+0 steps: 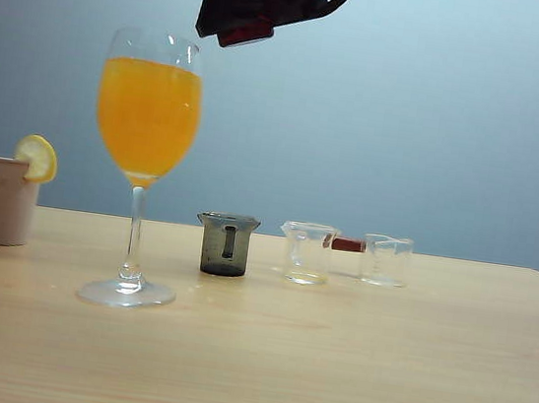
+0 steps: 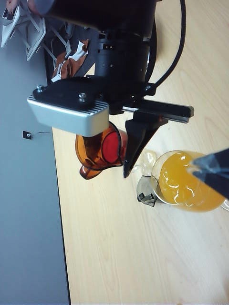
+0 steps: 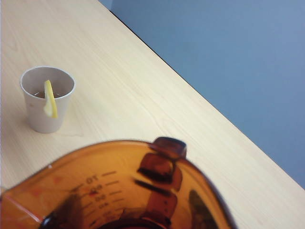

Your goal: Pick up the fourth measuring cup from the left, pour the grenadine inside into the goblet, and finally put the measuring cup back in its original place.

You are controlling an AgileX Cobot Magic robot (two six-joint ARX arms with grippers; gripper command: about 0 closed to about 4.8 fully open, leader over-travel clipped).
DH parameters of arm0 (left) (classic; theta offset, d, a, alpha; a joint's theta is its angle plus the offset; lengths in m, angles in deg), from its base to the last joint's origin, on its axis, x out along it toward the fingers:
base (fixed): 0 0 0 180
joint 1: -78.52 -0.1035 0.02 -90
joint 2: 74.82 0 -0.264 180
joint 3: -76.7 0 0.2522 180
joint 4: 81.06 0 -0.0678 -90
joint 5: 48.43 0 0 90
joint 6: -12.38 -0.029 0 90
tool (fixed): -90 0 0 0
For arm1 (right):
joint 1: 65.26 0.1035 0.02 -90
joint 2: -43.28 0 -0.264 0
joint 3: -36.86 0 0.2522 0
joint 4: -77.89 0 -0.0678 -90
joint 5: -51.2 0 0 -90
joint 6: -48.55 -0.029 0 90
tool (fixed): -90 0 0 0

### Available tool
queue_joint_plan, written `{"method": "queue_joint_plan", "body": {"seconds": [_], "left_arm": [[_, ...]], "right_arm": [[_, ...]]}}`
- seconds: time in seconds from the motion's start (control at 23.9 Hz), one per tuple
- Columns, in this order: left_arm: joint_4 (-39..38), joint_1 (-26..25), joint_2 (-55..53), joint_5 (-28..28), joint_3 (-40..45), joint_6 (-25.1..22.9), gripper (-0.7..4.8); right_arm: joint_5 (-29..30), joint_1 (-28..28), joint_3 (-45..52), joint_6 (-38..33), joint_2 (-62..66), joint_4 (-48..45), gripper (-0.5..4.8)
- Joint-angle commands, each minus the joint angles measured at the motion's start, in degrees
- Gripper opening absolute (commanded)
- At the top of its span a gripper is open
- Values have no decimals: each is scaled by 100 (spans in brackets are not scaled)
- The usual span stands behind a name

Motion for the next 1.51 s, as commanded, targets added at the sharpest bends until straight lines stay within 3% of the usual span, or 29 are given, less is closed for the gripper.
{"method": "queue_joint_plan", "body": {"seconds": [0.04,0.63,0.84,1.51], "left_arm": [[61,0,15,24,-39,13,-5],[70,0,15,24,-39,13,-5],[70,0,15,24,-39,13,-5],[68,0,15,26,-39,13,-5]], "right_arm": [[0,11,-52,28,-50,-199,80],[-15,13,-323,179,210,-175,80],[-57,107,-326,765,302,-175,80],[-293,175,-323,1687,306,-170,80]]}}
